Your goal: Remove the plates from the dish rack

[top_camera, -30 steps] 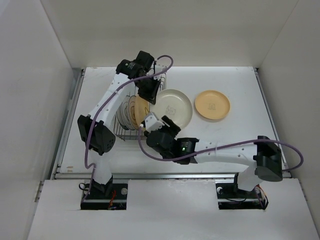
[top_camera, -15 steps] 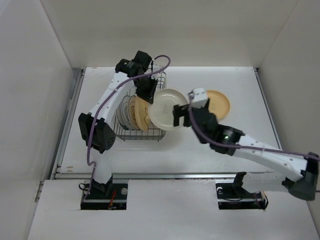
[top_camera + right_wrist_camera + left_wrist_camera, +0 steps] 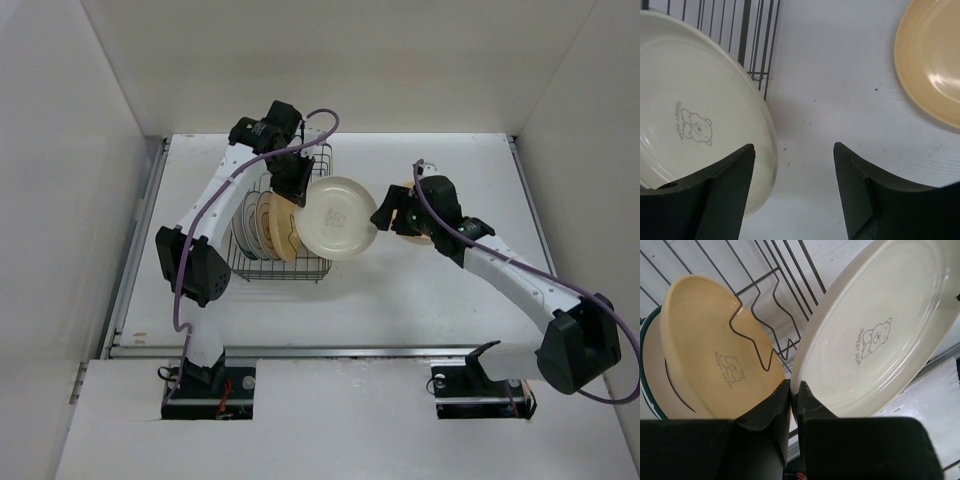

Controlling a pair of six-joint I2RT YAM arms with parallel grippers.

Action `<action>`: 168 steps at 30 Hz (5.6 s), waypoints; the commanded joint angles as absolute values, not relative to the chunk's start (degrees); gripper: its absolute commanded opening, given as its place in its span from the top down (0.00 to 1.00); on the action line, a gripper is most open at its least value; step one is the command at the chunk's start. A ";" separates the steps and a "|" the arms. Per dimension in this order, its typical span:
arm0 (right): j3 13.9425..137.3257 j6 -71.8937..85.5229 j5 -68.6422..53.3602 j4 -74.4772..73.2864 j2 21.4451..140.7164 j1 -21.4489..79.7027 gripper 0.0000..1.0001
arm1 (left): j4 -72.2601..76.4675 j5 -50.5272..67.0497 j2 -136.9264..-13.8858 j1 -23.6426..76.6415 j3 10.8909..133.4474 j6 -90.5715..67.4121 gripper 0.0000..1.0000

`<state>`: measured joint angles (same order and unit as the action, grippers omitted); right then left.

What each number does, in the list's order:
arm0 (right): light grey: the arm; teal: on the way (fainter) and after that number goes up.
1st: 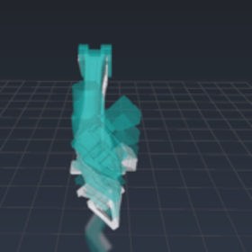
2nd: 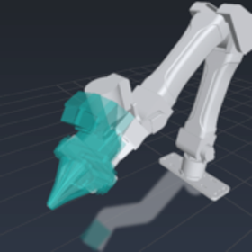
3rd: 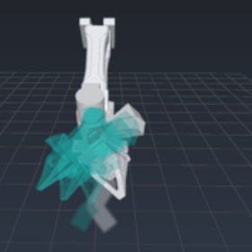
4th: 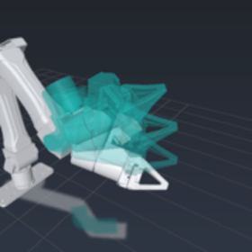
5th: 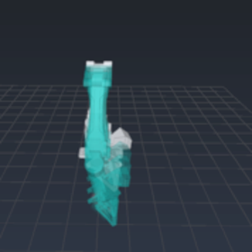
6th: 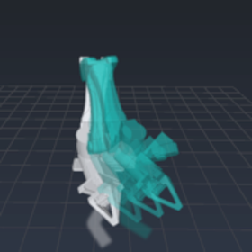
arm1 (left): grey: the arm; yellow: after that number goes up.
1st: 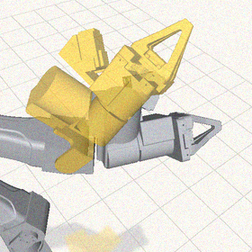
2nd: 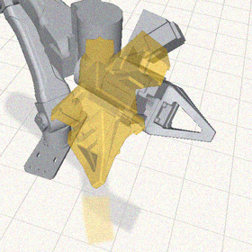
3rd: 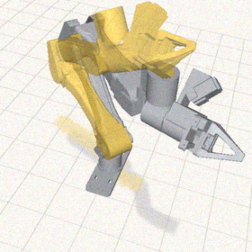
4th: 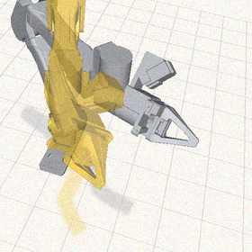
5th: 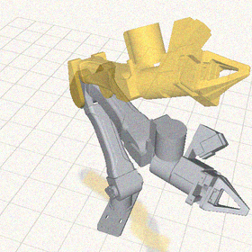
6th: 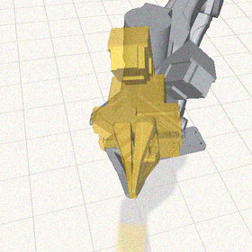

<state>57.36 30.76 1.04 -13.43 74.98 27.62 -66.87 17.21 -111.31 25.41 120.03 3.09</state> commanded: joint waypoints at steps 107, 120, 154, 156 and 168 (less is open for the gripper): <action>56.78 19.52 -12.43 -6.79 66.63 10.28 0.01 | -54.49 -30.11 -99.94 36.30 129.38 6.60 1.00; 53.88 33.75 -38.50 13.71 73.47 13.18 0.06 | -59.33 1.84 -100.55 32.87 125.24 0.00 1.00; 55.98 52.29 4.48 -13.44 81.55 0.53 1.00 | -63.97 -18.11 -94.83 28.21 115.58 2.20 0.00; 56.60 51.68 5.18 -14.06 84.19 0.53 1.00 | -64.85 -17.40 -95.44 28.21 114.35 2.20 0.00; 64.85 41.76 10.80 -23.00 91.32 1.83 0.22 | -65.57 -15.03 -96.77 28.21 113.73 2.72 0.00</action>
